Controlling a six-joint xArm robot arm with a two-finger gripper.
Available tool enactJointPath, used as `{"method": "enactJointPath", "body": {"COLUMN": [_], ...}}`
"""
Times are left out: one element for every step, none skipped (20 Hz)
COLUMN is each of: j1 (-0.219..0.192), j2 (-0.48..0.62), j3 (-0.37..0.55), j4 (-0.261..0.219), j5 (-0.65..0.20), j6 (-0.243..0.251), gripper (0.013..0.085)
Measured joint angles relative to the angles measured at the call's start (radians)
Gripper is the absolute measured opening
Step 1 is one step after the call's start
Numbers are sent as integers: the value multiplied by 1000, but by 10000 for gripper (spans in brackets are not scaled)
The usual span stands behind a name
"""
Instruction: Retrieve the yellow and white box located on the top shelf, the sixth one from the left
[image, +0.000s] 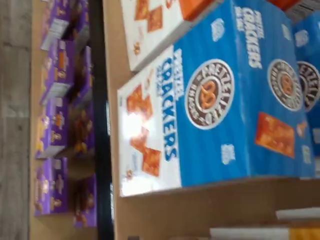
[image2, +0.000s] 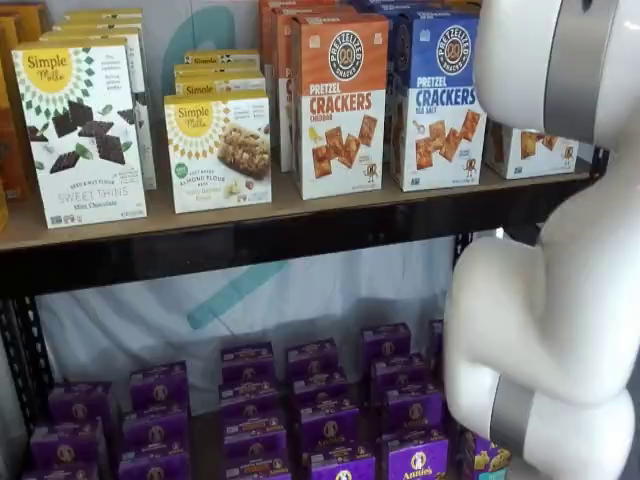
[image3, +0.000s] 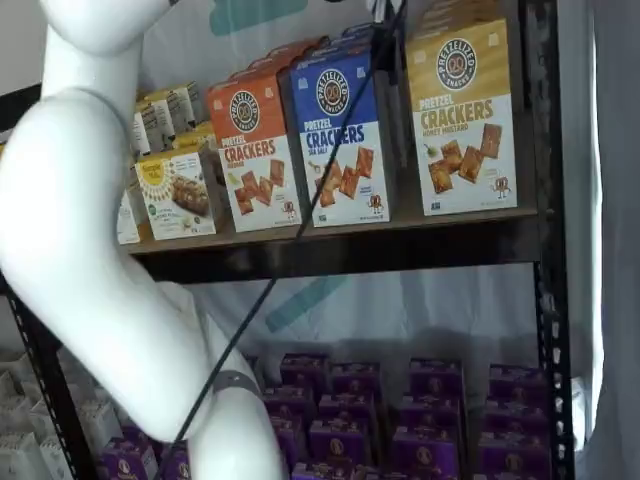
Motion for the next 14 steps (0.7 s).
{"method": "enactJointPath", "body": {"j1": [-2, -3, -3, -2, 2, 8, 15, 20, 30, 41, 56, 69, 81, 91], "j2": [9, 18, 28, 41, 54, 66, 80, 88, 100, 112, 123, 133, 142, 149], "j3": [-5, -11, -19, -30, -42, -55, -68, -77, -91, -106, -118, -127, -135, -139], "j4": [4, 8, 10, 11, 9, 3, -1, -5, -17, -35, -54, -70, -83, -91], "j5": [-12, -23, -32, -39, -45, -47, -51, -50, -48, -44, -47, -49, -51, -56], "j6": [-6, -10, -13, -14, -14, -13, -8, -5, 0, 5, 9, 14, 20, 25], "gripper": [850, 850, 850, 850, 850, 850, 850, 850, 850, 850, 850, 850, 850, 850]}}
